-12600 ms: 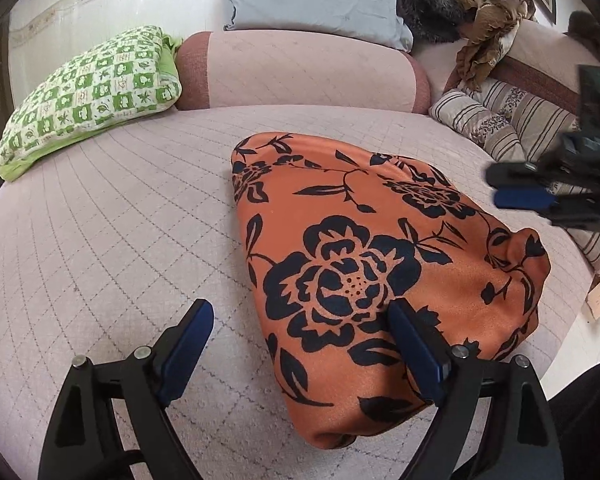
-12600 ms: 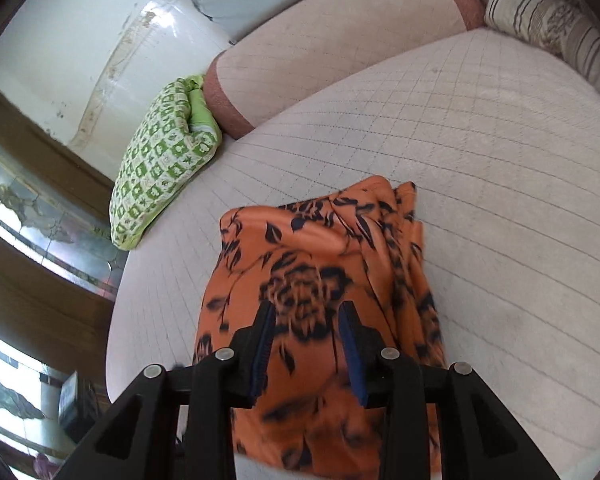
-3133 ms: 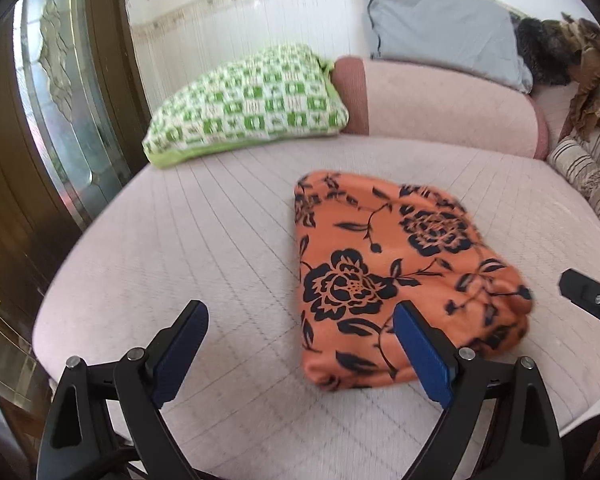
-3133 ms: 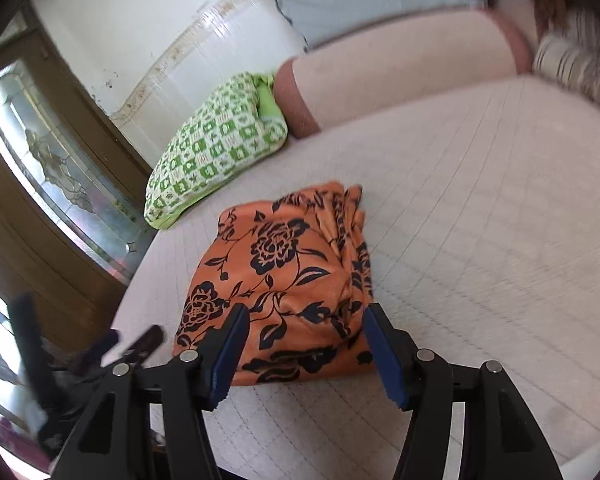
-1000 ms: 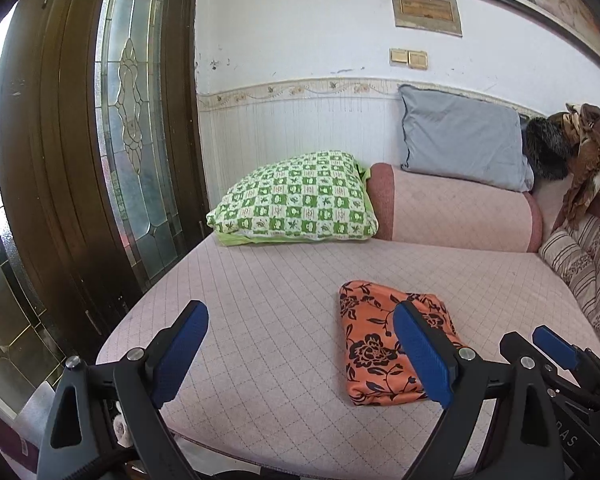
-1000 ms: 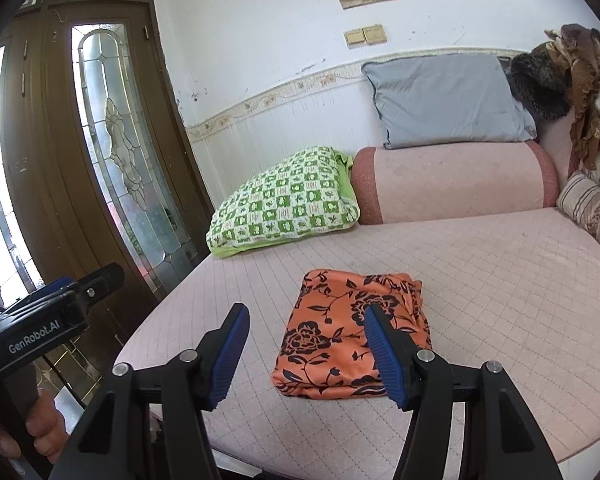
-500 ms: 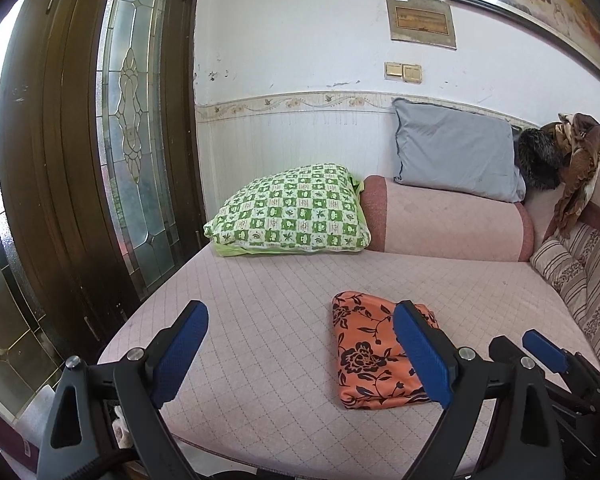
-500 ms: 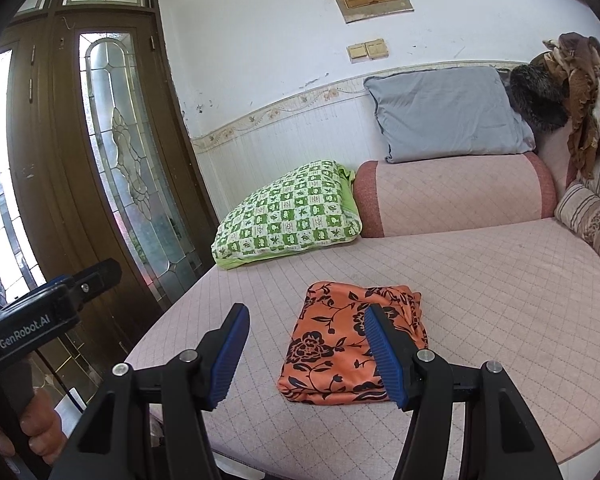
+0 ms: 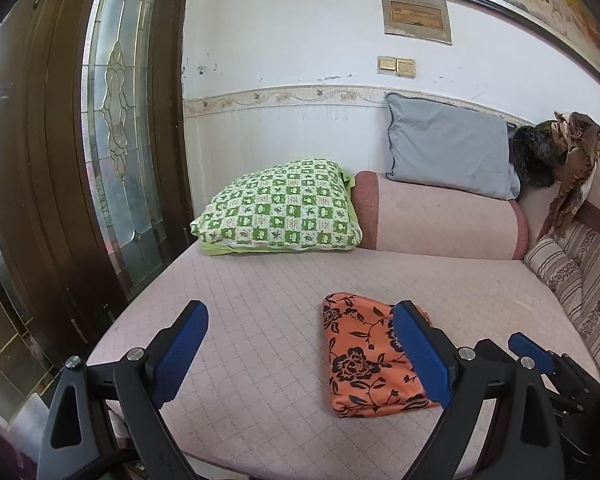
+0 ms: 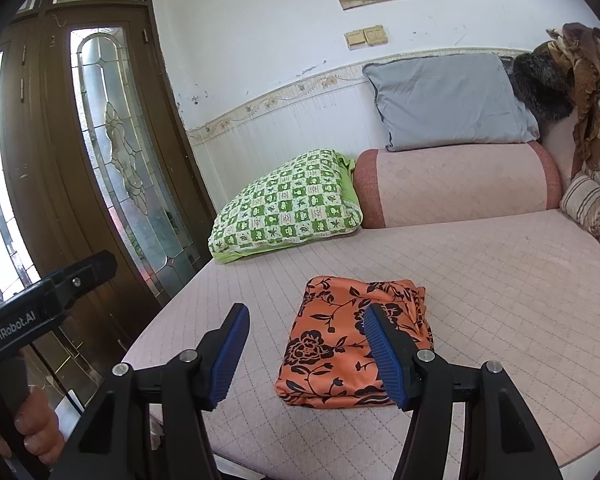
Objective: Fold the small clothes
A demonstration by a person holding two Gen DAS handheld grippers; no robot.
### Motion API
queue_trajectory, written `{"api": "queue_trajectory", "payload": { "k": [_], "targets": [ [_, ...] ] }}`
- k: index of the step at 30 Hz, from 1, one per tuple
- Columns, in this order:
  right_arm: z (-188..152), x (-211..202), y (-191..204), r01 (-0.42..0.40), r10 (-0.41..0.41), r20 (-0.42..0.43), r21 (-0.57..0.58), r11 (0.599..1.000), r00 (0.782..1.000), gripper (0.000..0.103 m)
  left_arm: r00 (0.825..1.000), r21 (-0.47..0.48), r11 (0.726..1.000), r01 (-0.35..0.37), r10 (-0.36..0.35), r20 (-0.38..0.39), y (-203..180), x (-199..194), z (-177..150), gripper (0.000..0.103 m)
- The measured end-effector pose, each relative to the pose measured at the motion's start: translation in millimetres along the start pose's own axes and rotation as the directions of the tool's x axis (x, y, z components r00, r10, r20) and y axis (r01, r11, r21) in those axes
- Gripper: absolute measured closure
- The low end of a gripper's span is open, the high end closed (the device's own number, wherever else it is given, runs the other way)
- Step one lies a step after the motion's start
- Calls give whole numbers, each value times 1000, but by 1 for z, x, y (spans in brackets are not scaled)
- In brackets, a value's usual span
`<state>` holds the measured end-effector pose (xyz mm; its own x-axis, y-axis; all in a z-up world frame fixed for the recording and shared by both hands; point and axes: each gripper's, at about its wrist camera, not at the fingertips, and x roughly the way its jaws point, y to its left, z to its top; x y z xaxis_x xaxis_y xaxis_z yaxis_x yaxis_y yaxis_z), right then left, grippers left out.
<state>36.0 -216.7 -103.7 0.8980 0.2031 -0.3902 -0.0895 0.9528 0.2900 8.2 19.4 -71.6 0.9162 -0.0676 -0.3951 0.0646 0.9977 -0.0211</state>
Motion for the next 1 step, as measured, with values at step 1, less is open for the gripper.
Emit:
{"api": "queue_trajectory", "payload": {
  "k": [1],
  "targets": [
    [1,3,-1,3,-3,-1,-2,1000,1000,40,1000,0,1000,-5,5,-3,-1,3,0,9]
  ]
}}
